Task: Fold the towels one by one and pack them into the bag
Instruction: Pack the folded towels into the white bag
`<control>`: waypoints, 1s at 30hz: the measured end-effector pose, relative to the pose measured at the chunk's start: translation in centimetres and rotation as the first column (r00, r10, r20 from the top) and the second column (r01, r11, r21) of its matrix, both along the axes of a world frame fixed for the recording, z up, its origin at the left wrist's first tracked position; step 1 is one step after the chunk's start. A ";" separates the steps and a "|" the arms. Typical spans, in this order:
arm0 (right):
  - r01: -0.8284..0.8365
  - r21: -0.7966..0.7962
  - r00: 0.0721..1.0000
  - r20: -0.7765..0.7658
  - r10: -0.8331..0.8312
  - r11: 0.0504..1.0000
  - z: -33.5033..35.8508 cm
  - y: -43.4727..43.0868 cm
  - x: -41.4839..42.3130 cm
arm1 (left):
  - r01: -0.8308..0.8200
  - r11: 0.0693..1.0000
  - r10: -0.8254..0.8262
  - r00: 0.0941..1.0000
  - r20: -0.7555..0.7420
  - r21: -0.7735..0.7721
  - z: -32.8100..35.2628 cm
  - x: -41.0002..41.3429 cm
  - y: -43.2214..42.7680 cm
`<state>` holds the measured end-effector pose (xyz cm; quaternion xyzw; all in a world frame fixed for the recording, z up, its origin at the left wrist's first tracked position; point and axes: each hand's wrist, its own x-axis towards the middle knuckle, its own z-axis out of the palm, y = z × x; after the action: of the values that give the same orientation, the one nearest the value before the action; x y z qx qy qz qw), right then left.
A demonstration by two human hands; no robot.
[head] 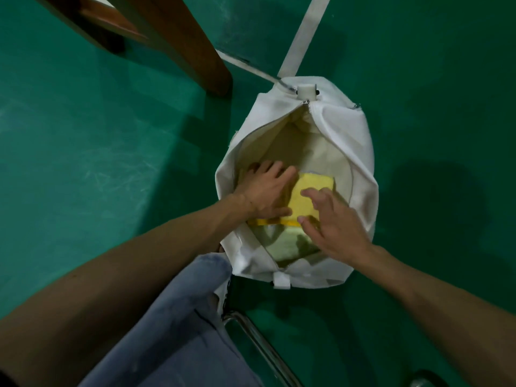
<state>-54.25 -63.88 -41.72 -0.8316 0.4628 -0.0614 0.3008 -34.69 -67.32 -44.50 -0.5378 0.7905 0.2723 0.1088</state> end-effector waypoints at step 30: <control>0.072 0.430 0.985 -0.172 0.003 0.900 4.8 3.2 1.2 | -0.050 0.958 0.084 0.990 -0.111 0.283 -0.3 -0.2 -1.3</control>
<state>-53.05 -60.71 -36.88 -0.7373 0.5033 0.1085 0.4373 -34.87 -68.67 -44.79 -0.5259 0.7305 0.4171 0.1260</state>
